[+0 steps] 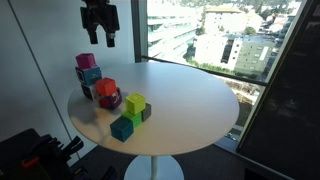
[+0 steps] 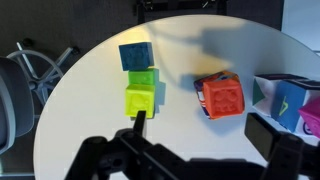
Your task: Put the yellow block on top of the green and grey block
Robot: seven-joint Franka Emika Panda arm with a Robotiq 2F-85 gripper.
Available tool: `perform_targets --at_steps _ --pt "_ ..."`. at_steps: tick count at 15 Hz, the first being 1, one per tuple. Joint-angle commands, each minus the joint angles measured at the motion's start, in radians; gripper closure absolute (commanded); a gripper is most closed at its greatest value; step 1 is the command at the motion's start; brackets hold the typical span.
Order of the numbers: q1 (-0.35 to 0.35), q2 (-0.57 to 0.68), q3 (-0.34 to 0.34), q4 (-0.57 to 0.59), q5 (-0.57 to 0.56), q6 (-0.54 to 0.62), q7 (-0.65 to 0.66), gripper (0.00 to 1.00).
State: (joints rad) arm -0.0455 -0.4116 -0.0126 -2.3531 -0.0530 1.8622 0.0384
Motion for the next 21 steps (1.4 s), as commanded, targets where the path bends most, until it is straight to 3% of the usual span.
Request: perform_targets --at_steps 1,9,21 --pt "0.013 -0.045 -0.002 -0.009 0.032 0.002 0.004 0.0" --pt "0.029 -0.099 -0.009 -0.025 0.094 0.016 -0.035 0.0" --pt "0.054 -0.085 0.002 -0.007 0.076 -0.001 -0.059 0.0"
